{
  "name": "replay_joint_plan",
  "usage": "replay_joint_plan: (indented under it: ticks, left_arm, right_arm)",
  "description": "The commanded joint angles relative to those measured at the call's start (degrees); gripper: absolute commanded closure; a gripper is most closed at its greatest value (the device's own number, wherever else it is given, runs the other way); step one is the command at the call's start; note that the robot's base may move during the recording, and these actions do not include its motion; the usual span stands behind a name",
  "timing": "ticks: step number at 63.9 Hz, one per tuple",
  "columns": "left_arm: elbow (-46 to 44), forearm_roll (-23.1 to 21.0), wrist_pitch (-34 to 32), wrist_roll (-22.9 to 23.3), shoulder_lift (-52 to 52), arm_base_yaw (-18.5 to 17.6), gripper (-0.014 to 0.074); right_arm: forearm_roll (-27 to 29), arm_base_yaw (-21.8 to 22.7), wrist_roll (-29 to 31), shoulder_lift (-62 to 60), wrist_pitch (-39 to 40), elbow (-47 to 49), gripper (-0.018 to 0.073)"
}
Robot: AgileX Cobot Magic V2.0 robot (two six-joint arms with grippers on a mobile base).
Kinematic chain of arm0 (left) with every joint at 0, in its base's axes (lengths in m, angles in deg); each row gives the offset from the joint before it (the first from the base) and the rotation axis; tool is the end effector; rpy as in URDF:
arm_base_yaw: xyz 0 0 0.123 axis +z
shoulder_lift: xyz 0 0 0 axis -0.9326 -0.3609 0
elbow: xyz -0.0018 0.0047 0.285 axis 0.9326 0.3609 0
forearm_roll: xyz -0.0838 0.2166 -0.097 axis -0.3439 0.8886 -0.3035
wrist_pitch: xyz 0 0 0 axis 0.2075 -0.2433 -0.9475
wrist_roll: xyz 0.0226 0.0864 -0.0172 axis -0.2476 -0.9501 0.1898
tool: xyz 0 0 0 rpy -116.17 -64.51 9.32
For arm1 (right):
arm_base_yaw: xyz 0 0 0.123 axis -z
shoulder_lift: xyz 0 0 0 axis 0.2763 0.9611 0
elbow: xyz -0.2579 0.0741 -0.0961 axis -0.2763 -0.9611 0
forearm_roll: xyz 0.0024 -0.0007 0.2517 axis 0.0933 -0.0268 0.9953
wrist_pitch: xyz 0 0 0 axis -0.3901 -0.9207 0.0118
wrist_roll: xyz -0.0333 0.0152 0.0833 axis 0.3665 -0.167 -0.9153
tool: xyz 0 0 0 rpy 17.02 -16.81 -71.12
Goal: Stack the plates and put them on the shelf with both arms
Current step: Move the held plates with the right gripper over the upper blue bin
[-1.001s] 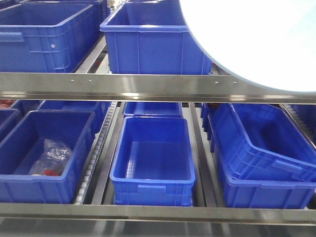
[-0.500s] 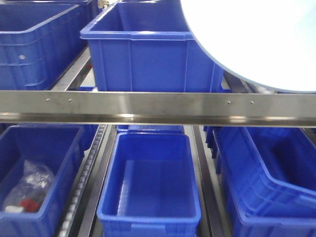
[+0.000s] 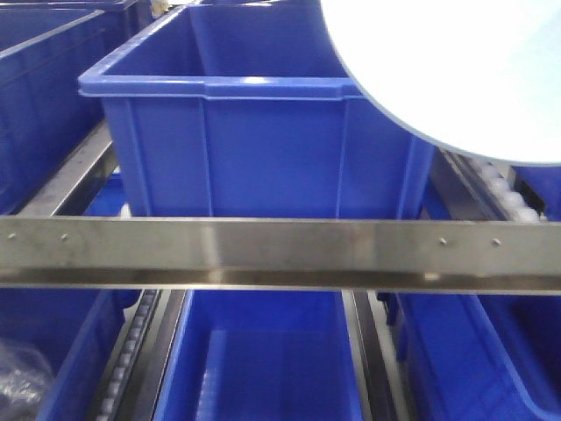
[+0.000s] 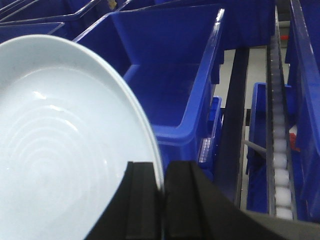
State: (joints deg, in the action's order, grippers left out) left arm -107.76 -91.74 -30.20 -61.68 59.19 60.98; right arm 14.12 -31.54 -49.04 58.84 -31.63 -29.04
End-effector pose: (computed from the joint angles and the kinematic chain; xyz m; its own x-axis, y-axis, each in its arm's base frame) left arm 0.0907 -0.0136 0.3060 -0.0006 0.0400 -0.9992 0.1489 0.9881 0.0394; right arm 0.1165 0.0328 0.3005 -0.1450 0.1477 -0.9784 -0.2501 0.9512 0.1806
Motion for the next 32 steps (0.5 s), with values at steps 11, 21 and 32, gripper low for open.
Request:
replay_joint_plan:
  ticks: [11,21,32]
  left_arm:
    - [-1.7,-0.1,-4.7,0.4,-0.7,0.0,0.0516]
    - [-1.7,-0.1,-4.7,0.4,-0.7,0.0,0.0516]
    - [-1.7,-0.1,-4.7,0.4,-0.7,0.0,0.0516]
  right_arm:
    - [0.3,0.3,0.0,0.0,5.6,1.8,0.0510]
    - [0.3,0.3,0.0,0.0,5.6,1.8,0.0510]
    - [0.3,0.3,0.0,0.0,5.6,1.8,0.0510]
